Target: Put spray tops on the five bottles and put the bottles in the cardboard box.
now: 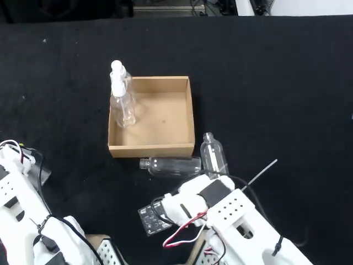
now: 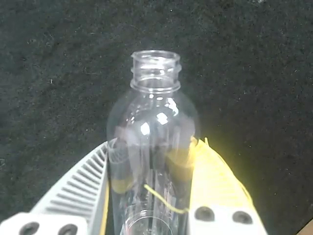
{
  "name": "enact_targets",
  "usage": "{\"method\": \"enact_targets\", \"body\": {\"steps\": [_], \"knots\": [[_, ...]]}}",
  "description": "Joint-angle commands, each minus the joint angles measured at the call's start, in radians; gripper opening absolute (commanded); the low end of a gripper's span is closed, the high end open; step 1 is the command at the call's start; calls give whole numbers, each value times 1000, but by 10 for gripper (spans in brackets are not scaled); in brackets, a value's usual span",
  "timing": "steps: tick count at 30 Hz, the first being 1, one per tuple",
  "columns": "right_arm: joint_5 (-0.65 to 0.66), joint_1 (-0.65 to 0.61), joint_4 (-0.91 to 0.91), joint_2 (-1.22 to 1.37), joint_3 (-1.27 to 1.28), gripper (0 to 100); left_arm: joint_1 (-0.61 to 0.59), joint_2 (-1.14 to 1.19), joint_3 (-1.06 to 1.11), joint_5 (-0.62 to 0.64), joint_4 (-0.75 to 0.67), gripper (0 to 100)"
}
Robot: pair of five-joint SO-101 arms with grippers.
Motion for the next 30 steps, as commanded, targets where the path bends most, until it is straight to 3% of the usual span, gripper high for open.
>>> {"method": "enact_targets", "body": {"steps": [1, 4, 10, 16, 25, 30], "knots": [[5, 29, -34, 22, 1, 176, -10, -40, -15, 6, -14, 30], [3, 31, -34, 21, -1, 165, -10, -40, -15, 6, -14, 30], [-37, 29, -43, 13, -15, 11, -10, -40, -15, 8, -14, 30], [-308, 28, 31, 19, -271, 94, -10, -40, -16, 8, -14, 30], [-732, 31, 321, 21, -822, 96, 15, -41, -50, 9, -15, 30], [-947, 35, 341, 21, -946, 97, 85, -41, -128, 0, -21, 30]]}}
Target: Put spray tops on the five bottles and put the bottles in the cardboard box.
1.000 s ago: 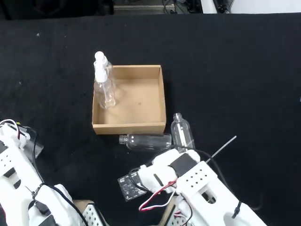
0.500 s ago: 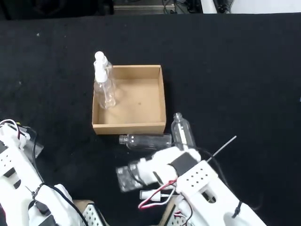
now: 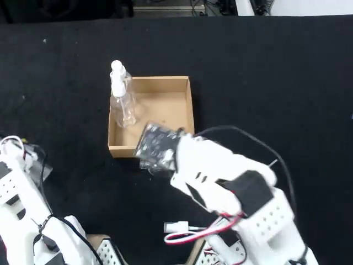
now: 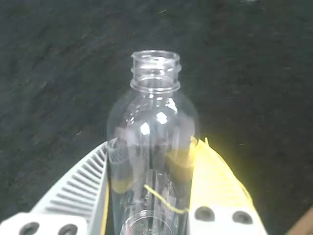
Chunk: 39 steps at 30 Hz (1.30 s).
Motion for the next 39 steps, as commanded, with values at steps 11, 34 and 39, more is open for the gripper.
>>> {"method": "enact_targets", "body": {"steps": [11, 34, 39], "knots": [[-324, 83, -169, 21, -96, 96, 54, -216, -136, 11, -14, 29], [-621, 137, -694, 12, -74, 96, 530, -1079, 275, 80, -163, 29], [-663, 127, -750, 19, -120, 96, 619, -1054, 272, 80, -160, 32]]}}
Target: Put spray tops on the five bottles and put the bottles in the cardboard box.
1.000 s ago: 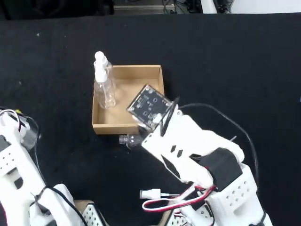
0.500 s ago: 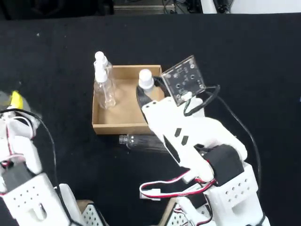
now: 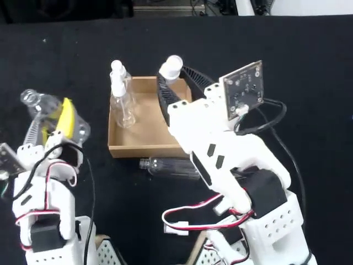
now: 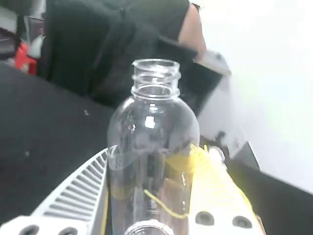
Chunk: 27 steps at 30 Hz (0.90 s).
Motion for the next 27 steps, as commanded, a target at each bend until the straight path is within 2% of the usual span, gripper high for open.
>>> {"method": "enact_targets", "body": {"steps": [1, 6, 15, 20, 27], "knots": [[-37, -2, -72, 19, -73, 96, 101, -15, -15, -2, -26, 32], [-68, -49, -135, 15, -82, 96, 136, -21, -25, -3, -34, 34], [-68, -66, -282, 18, -77, 96, 45, -23, 51, 5, -235, 30], [-68, -68, -292, 13, -81, 96, 38, -23, 110, 5, -354, 30], [-68, -68, -292, 12, -96, 96, 41, -23, 191, 5, -440, 30]]}}
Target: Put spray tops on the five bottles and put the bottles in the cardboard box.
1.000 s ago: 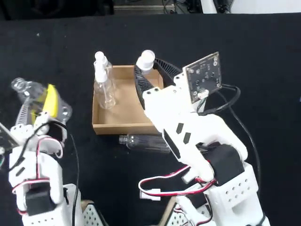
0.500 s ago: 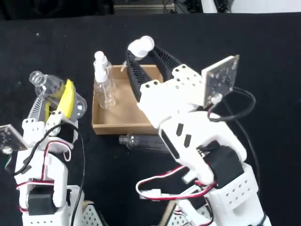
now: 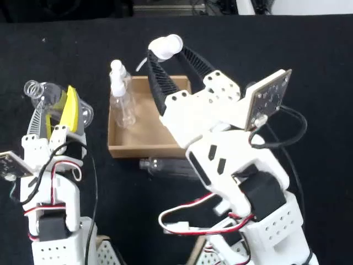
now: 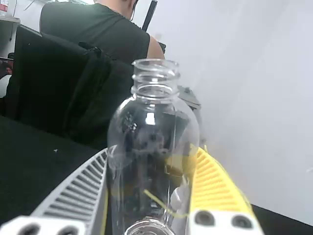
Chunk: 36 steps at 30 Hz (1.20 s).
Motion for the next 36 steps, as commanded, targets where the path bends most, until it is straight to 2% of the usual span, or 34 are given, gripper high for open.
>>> {"method": "enact_targets", "body": {"steps": [1, 7, 14, 20, 27, 32, 36], "knots": [[-8, -15, -31, 12, -81, 96, -8, -12, 27, 5, -74, 30], [-9, -17, -23, -24, -79, 96, 4, -14, 24, 2, -75, 30], [-91, -75, 63, -176, -76, 96, 205, -14, 53, -3, -69, 30], [0, -144, 77, -180, -76, 96, 374, -14, 104, -9, -71, 30], [84, -199, 78, -179, -64, 96, 509, -14, 174, -259, -78, 29], [160, -227, 87, -154, -59, 96, 529, -14, 222, -278, -144, 29], [222, -227, 207, -42, -166, 96, 529, -12, 255, -279, -209, 29]]}}
